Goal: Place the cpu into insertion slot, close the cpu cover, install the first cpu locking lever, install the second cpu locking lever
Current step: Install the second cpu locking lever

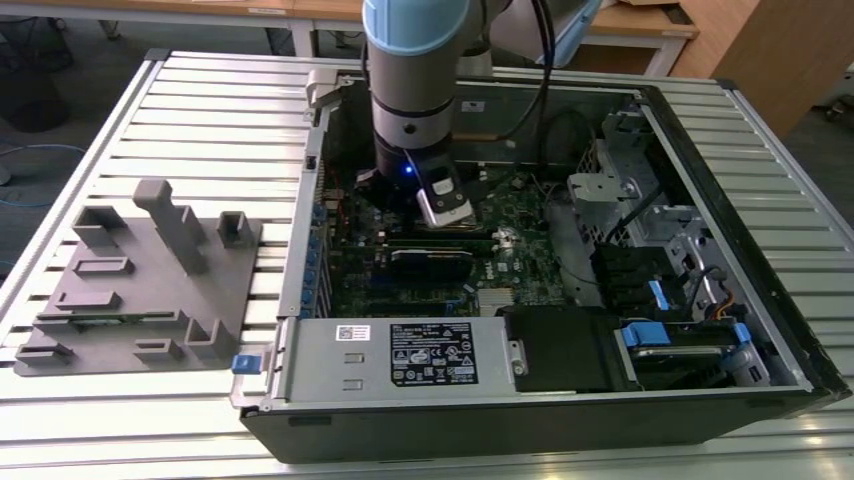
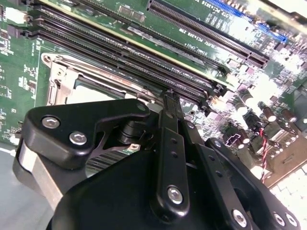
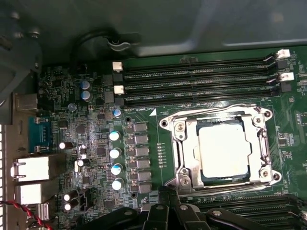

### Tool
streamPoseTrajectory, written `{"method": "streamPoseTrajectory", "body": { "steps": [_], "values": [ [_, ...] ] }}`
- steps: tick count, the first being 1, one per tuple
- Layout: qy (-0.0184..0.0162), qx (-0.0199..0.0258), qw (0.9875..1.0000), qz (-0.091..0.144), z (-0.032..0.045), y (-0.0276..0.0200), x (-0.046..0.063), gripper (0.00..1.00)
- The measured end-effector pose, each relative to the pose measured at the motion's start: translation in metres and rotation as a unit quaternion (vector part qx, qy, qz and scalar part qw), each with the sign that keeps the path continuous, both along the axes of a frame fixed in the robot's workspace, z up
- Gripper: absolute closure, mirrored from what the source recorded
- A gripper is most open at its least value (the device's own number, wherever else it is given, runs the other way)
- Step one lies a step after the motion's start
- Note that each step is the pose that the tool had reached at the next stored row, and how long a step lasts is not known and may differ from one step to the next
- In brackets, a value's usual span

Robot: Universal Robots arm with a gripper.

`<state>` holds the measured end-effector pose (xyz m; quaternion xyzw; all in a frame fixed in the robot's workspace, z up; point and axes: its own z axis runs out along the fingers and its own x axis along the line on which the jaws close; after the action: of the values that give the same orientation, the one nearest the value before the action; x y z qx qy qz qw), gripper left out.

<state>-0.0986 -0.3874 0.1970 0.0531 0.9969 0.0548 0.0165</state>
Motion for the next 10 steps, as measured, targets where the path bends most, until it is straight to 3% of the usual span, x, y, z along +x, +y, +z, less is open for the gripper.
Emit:
{"method": "streamPoseTrajectory", "body": {
  "steps": [10],
  "values": [
    [0.0000,0.0015,1.0000,0.000,-0.0010,0.0000,-0.0049,0.89]
  ]
}}
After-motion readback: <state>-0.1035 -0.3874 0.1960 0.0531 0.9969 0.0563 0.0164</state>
